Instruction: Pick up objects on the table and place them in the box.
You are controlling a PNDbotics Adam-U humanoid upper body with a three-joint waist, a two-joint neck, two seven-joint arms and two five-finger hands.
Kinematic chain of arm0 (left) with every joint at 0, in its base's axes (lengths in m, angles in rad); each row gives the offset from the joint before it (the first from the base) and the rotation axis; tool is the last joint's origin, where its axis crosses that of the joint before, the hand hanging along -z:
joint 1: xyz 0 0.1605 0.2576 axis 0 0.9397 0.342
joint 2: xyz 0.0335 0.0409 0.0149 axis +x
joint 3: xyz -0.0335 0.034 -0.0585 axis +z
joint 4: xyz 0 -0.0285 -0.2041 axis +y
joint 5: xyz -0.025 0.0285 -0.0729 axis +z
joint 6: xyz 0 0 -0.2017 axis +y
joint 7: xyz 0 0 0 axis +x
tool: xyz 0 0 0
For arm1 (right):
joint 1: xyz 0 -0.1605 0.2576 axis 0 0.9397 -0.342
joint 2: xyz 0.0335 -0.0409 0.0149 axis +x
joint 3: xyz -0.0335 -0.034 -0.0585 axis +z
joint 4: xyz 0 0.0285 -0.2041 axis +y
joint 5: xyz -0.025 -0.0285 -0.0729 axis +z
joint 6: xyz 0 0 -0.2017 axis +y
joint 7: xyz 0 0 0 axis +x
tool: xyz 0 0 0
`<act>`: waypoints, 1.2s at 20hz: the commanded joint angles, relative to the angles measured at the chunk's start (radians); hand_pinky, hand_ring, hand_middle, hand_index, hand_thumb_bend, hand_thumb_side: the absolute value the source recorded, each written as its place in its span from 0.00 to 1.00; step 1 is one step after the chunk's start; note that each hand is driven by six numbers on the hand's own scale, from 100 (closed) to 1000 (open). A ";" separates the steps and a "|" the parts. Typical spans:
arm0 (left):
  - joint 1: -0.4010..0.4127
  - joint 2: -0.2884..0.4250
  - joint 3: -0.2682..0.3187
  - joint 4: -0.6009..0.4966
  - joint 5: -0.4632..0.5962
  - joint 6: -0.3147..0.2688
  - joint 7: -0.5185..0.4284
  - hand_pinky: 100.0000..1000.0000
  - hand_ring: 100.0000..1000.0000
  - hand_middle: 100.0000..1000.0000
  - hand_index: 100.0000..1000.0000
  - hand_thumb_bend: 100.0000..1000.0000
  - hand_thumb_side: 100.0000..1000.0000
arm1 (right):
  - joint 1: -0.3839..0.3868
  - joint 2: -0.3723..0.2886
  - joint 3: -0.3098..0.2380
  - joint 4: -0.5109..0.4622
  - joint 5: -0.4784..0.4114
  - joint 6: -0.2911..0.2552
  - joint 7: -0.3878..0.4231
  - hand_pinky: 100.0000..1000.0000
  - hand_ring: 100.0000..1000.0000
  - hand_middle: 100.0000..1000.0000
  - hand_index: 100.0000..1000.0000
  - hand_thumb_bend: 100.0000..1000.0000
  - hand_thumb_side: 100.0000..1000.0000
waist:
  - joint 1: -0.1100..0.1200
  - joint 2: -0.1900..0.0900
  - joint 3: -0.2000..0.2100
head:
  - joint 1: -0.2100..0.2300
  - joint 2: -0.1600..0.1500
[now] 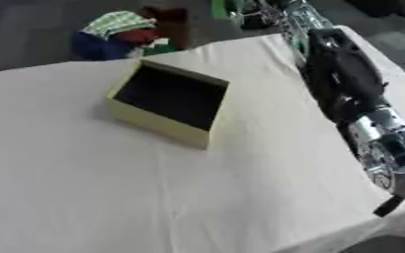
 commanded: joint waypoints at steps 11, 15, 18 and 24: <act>-0.020 0.000 0.022 -0.020 0.003 -0.004 0.014 0.69 0.49 0.45 0.80 0.00 0.72 | 0.043 0.099 0.178 -0.107 -0.206 -0.233 0.185 0.62 0.69 0.20 0.41 0.00 0.00 | -0.005 -0.018 -0.001 | 0.006 0.007; -0.021 -0.003 0.023 -0.020 0.003 -0.003 0.015 0.69 0.49 0.45 0.80 0.00 0.72 | 0.060 0.111 0.204 -0.122 -0.229 -0.254 0.231 0.62 0.70 0.23 0.44 0.00 0.00 | -0.008 -0.017 -0.003 | 0.006 0.010; -0.022 -0.006 0.022 -0.020 0.003 -0.003 0.015 0.69 0.49 0.45 0.80 0.00 0.72 | 0.069 0.117 0.216 -0.130 -0.219 -0.263 0.261 0.64 0.72 0.30 0.50 0.00 0.00 | -0.010 -0.018 -0.004 | 0.005 0.012; -0.016 -0.006 0.025 -0.020 0.001 -0.001 0.017 0.69 0.49 0.45 0.80 0.00 0.72 | 0.078 0.116 0.239 -0.145 -0.150 -0.265 0.353 0.76 0.85 0.70 0.91 0.00 0.00 | -0.014 -0.023 -0.008 | -0.004 0.019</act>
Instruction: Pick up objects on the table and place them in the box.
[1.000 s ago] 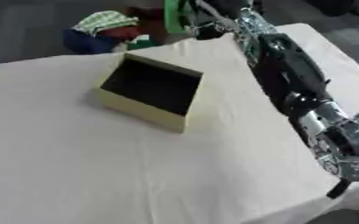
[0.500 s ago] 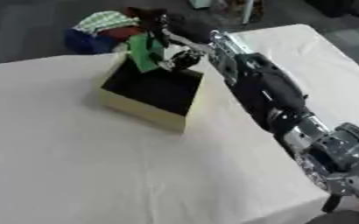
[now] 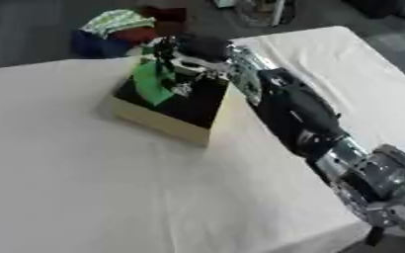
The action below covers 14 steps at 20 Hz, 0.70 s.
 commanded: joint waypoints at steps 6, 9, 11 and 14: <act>-0.003 0.011 0.018 -0.020 -0.002 0.001 0.009 0.69 0.49 0.45 0.80 0.00 0.72 | -0.008 -0.037 -0.015 -0.059 0.096 0.041 0.104 0.85 0.95 0.98 1.00 0.10 0.28 | 0.002 -0.024 -0.009 | -0.005 0.001; -0.002 0.009 0.019 -0.020 -0.003 0.001 0.011 0.69 0.49 0.45 0.80 0.00 0.72 | -0.001 -0.064 -0.037 -0.101 0.053 0.067 0.070 0.85 0.95 0.98 1.00 0.07 0.24 | 0.004 -0.025 -0.012 | 0.004 -0.006; 0.000 0.007 0.020 -0.020 -0.003 0.001 0.012 0.69 0.49 0.45 0.80 0.00 0.72 | 0.006 -0.086 -0.059 -0.136 -0.005 0.090 0.044 0.84 0.96 0.95 1.00 0.00 0.21 | 0.007 -0.026 -0.011 | 0.011 -0.006; 0.005 0.007 0.022 -0.020 -0.004 0.001 0.014 0.69 0.49 0.45 0.80 0.00 0.72 | 0.017 -0.121 -0.095 -0.193 -0.127 0.131 0.018 0.81 0.95 0.88 1.00 0.00 0.15 | 0.009 -0.027 -0.011 | 0.019 -0.002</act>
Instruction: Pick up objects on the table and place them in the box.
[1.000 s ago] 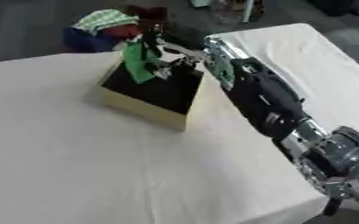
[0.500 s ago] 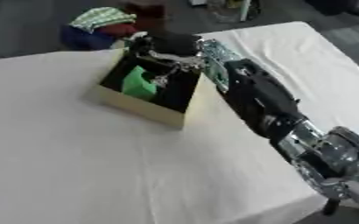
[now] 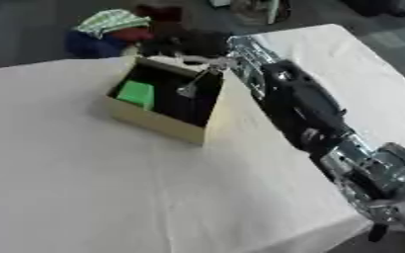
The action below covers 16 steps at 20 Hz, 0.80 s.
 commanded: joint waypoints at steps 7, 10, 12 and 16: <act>0.004 0.008 0.016 -0.020 -0.007 0.000 0.010 0.69 0.49 0.46 0.80 0.00 0.72 | 0.038 -0.145 -0.135 -0.185 -0.432 0.182 -0.063 0.74 0.94 0.74 0.95 0.00 0.15 | 0.002 -0.024 -0.007 | 0.039 0.005; 0.005 0.007 0.017 -0.020 -0.009 0.000 0.011 0.69 0.50 0.47 0.80 0.00 0.72 | 0.068 -0.177 -0.185 -0.215 -0.576 0.252 -0.079 0.71 0.93 0.71 0.93 0.00 0.19 | 0.002 -0.025 -0.012 | 0.044 0.009; 0.006 0.007 0.018 -0.020 -0.010 0.000 0.013 0.69 0.50 0.47 0.80 0.00 0.72 | 0.086 -0.194 -0.207 -0.231 -0.643 0.285 -0.089 0.69 0.93 0.70 0.92 0.00 0.23 | 0.003 -0.025 -0.011 | 0.047 0.009; 0.011 0.005 0.020 -0.020 -0.012 0.001 0.016 0.69 0.51 0.48 0.80 0.00 0.72 | 0.126 -0.231 -0.242 -0.247 -0.739 0.326 -0.113 0.68 0.94 0.70 0.92 0.00 0.28 | 0.002 -0.024 -0.011 | 0.048 0.014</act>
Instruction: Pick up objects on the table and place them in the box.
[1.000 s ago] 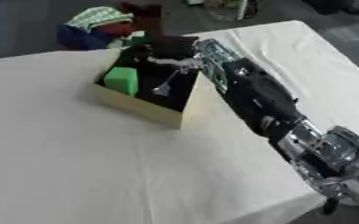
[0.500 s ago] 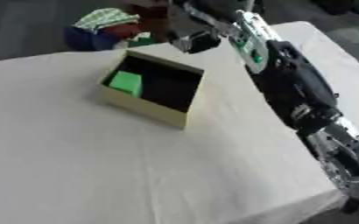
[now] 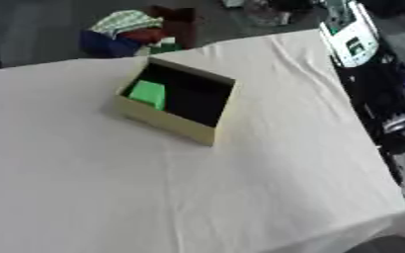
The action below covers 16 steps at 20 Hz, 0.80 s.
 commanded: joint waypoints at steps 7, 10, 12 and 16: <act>-0.001 0.007 0.015 -0.020 -0.008 0.000 0.011 0.69 0.50 0.48 0.80 0.00 0.72 | 0.042 -0.085 -0.074 -0.017 -0.178 0.066 -0.042 0.66 0.93 0.68 0.90 0.00 0.40 | 0.002 -0.016 -0.004 | 0.008 0.012; -0.001 0.005 0.015 -0.020 -0.008 0.001 0.012 0.69 0.50 0.48 0.80 0.00 0.72 | 0.056 -0.095 -0.087 -0.003 -0.198 0.069 -0.053 0.65 0.93 0.68 0.90 0.00 0.43 | 0.001 -0.017 -0.006 | 0.010 0.012; -0.001 0.005 0.015 -0.020 -0.009 0.001 0.012 0.69 0.50 0.48 0.80 0.00 0.72 | 0.063 -0.097 -0.094 0.013 -0.211 0.073 -0.060 0.65 0.93 0.68 0.90 0.00 0.47 | 0.000 -0.017 -0.007 | 0.013 0.015; 0.001 0.003 0.018 -0.020 -0.009 0.001 0.015 0.69 0.51 0.49 0.80 0.00 0.72 | 0.078 -0.098 -0.106 0.036 -0.247 0.078 -0.070 0.65 0.94 0.68 0.90 0.00 0.54 | 0.000 -0.018 -0.007 | 0.016 0.012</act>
